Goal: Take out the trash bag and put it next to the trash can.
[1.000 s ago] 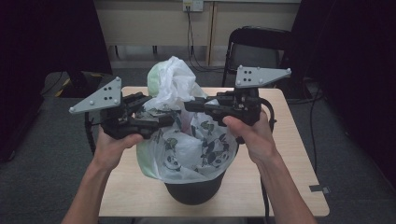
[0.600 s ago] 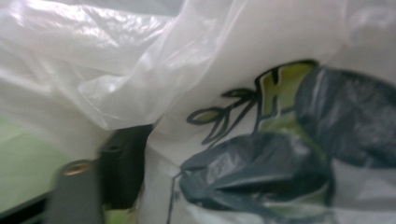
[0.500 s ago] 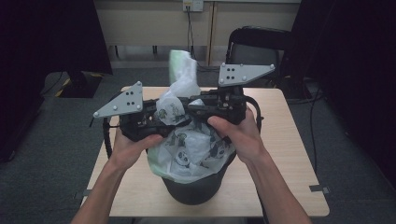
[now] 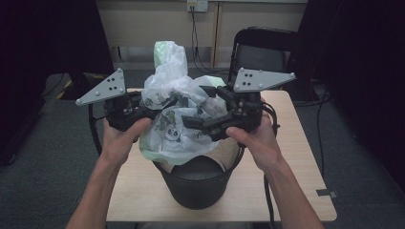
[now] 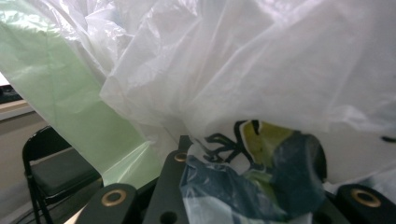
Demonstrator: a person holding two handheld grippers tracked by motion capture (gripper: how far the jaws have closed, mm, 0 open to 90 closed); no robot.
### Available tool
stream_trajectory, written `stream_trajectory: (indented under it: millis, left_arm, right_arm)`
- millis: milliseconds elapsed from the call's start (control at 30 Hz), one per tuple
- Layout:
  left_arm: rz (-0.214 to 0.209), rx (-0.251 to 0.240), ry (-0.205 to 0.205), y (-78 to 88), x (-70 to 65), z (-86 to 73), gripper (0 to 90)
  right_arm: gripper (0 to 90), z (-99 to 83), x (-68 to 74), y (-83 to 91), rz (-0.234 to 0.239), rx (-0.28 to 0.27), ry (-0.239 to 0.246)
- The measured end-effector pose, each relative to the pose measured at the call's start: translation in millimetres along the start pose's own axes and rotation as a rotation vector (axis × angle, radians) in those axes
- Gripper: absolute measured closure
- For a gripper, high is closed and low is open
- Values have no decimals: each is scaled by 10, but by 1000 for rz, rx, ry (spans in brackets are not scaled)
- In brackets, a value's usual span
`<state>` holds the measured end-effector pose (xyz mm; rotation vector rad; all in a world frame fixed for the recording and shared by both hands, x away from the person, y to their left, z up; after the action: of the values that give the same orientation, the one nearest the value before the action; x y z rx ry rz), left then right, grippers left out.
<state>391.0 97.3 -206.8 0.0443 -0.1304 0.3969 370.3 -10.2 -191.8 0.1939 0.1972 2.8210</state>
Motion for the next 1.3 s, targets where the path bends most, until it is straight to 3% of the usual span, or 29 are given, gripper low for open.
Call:
stream_trajectory:
  millis: [33, 100, 133, 167, 200, 233, 267, 333, 367, 400, 433, 533, 633, 667, 733, 767, 800, 833, 967, 1000, 1033, 1100, 1133, 1167, 1233, 1300]
  left_arm:
    - [0, 0, 0, 0, 0, 0, 827]
    - [-17, -6, 5, 2, -23, 3, 828]
    - [-42, -21, 14, 10, -45, 15, 828]
    - [-56, -32, 24, 23, -58, 32, 828]
    - [-43, -26, 16, 42, -54, 41, 828]
    - [-43, -32, 14, 62, -58, 60, 828]
    - [-56, -44, 16, 76, -65, 86, 828]
    - [-74, -56, 6, 88, -88, 136, 828]
    - [-89, -68, 9, 86, -103, 167, 828]
    - [-94, -68, 13, 74, -113, 191, 828]
    - [-102, -66, 12, 34, -137, 229, 828]
    - [-133, -90, 29, -3, -172, 294, 830]
    - [-145, -109, 40, 6, -179, 331, 845]
    - [-137, -101, 41, -2, -176, 331, 848]
    - [-148, -100, 46, -12, -168, 325, 848]
    - [-150, -105, 52, -11, -163, 324, 849]
    - [-150, -105, 52, -11, -163, 324, 849]
    - [-168, -118, 58, -4, -166, 328, 849]
    - [-188, -142, 80, 10, -150, 321, 850]
    - [-186, -140, 84, 6, -141, 312, 850]
    - [-188, -137, 80, -1, -139, 303, 850]
    - [-184, -129, 78, -10, -137, 290, 838]
    - [-172, -121, 76, -17, -132, 284, 838]
    - [-159, -118, 74, -24, -115, 286, 821]
    - [-151, -120, 77, -25, -102, 293, 800]
    - [-143, -114, 77, -34, -93, 314, 719]
  right_arm:
    - [149, 0, 0, 0, 0, 0, 0]
    - [146, -26, -60, -67, -43, 9, 25]
    - [146, -31, -87, -94, -54, 14, 30]
    - [145, -30, -165, -132, -114, 32, 69]
    - [134, -20, -197, -137, -143, 34, 86]
    - [134, -20, -197, -137, -143, 34, 86]
    - [135, 7, -189, -151, -96, 20, 64]
    - [130, 3, -176, -171, -76, 31, 64]
    - [87, -39, -111, -241, 6, 77, 56]
    - [87, -39, -111, -241, 6, 77, 56]
    - [47, -87, -74, -325, 42, 128, 57]
    - [0, -166, -63, -453, 38, 191, 75]
    - [27, -192, -125, -494, -3, 200, 83]
    - [151, -193, -134, -490, 45, 183, 53]
    - [178, -193, -148, -512, 83, 165, 37]
    - [263, -187, -144, -519, 107, 154, 33]
    - [263, -187, -144, -519, 107, 154, 33]
    - [305, -166, -131, -537, 145, 130, 30]
    - [460, -145, -99, -562, 182, 114, 29]
    - [529, -139, -95, -563, 185, 112, 39]
    - [529, -139, -95, -563, 185, 112, 39]
    - [663, -141, -75, -553, 182, 113, 57]
    - [663, -141, -75, -553, 182, 113, 57]
    - [735, -143, -88, -551, 160, 110, 56]
    - [763, -139, -91, -549, 153, 105, 58]
    - [810, -118, -121, -544, 130, 95, 48]
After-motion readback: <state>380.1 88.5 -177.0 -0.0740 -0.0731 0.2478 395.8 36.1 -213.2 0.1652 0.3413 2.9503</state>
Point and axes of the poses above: each handheld gripper's, and its own axes: y roughly backward along the jaws, z roughly out of its top, x roughly to its left, the point moved 9 cm from there along -y, roughly forward along the jaws, and after that the axes turned 6 degrees about -y, right-handed, at the moved point
